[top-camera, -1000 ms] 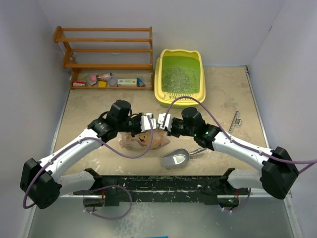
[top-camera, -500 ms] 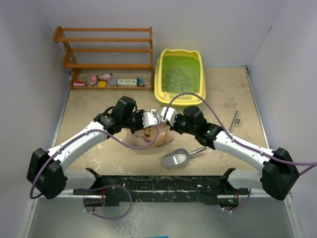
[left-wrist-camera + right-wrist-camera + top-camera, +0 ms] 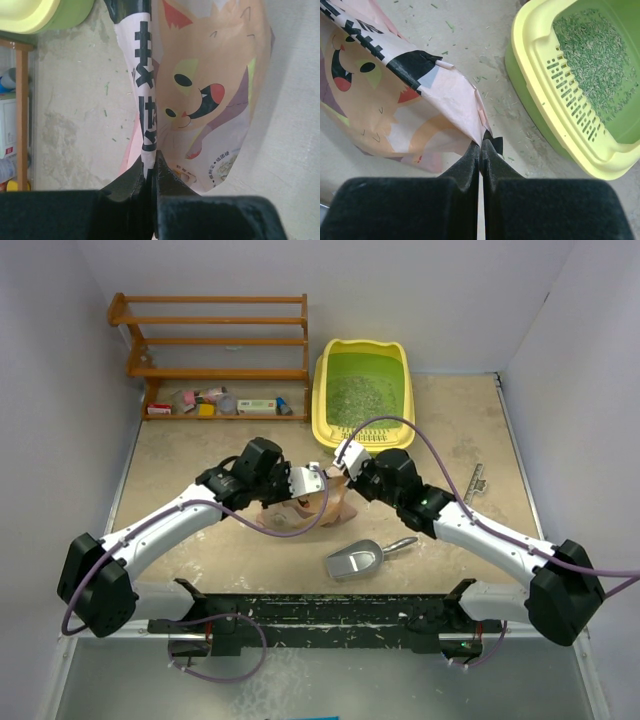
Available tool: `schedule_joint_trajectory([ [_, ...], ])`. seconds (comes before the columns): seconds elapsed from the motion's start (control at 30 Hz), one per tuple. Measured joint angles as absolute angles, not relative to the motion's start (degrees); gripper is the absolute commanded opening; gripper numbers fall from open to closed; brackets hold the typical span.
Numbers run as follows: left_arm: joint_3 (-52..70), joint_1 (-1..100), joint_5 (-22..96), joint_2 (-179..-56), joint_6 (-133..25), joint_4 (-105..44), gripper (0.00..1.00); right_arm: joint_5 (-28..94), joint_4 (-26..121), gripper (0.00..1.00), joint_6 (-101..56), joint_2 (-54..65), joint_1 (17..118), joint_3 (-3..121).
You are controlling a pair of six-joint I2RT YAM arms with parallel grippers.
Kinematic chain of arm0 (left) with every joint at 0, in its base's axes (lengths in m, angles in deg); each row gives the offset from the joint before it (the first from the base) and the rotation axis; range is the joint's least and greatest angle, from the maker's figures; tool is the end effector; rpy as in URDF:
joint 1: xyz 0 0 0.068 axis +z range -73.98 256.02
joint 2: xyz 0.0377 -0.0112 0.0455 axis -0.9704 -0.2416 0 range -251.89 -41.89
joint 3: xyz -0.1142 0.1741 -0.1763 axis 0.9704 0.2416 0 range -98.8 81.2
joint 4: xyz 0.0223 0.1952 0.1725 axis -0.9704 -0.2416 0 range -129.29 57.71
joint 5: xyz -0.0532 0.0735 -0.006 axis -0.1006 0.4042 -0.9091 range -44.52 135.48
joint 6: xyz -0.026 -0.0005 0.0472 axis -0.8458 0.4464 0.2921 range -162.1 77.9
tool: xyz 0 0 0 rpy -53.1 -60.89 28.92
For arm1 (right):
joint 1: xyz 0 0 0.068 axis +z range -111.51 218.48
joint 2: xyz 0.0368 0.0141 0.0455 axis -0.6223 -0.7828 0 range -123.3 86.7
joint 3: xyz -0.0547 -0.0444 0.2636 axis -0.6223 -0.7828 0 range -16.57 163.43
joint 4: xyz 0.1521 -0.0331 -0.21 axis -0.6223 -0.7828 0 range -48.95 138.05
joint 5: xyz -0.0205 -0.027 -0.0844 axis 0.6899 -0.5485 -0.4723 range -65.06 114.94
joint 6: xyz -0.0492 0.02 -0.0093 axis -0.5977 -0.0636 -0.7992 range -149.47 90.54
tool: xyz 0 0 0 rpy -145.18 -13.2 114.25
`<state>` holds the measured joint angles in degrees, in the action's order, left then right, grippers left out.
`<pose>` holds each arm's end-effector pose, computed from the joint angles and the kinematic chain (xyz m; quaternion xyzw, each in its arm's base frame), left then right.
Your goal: Fill the litter box with clean litter
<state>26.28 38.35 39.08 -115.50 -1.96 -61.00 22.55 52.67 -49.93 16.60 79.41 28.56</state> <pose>0.2120 -0.1686 0.2646 0.6000 0.7112 -0.0442 0.3637 0.2127 0.1825 0.2746 -0.4087 0.7118 0.0846 0.5649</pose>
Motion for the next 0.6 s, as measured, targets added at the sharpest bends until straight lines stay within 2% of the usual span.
schedule_joint_trajectory([
  [0.07, 25.7, 38.3, 40.4, -116.1, -2.0, -60.7, 0.0, 22.4, 52.7, 0.0, -49.1, 16.6, 79.1, 28.8],
  [0.5, 15.5, 38.4, 42.3, -126.3, -2.0, -59.7, 0.0, 18.4, 51.9, 0.0, -45.6, 18.5, 76.6, 29.0],
  [0.6, 15.5, 38.4, 42.9, -127.5, -2.2, -58.9, 0.08, 18.6, 51.2, 0.0, -45.0, 18.5, 76.6, 29.0],
])
